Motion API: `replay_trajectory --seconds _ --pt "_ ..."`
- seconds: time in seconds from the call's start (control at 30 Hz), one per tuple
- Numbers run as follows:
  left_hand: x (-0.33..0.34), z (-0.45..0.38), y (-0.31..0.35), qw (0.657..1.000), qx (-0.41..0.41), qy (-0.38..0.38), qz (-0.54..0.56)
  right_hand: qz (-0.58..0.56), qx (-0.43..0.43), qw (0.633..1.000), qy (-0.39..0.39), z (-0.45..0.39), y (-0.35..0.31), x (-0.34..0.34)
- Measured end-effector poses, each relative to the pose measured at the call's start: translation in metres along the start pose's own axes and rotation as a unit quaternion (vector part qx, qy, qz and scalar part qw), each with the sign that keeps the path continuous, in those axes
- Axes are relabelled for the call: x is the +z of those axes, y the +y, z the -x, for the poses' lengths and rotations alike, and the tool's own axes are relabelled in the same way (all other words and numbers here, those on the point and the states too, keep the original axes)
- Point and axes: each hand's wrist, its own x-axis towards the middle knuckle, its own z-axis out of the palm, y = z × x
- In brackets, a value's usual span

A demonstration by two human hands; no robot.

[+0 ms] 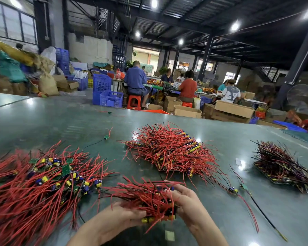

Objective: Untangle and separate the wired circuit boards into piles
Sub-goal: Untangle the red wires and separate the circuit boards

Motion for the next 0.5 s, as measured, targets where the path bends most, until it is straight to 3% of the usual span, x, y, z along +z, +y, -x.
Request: replay_trajectory --seconds 0.17,0.3,0.5 --pt "-0.005 0.002 0.006 0.987 0.027 -0.121 0.104 -0.071 0.051 0.996 0.002 -0.004 -0.001 0.001" --pt "0.001 -0.001 0.007 0.950 0.160 -0.225 0.143 -0.093 0.078 0.992 -0.023 -0.005 -0.002 0.003" --pt "0.006 -0.011 -0.009 0.993 0.068 -0.075 0.065 -0.087 0.063 0.994 0.016 -0.009 0.005 0.002"
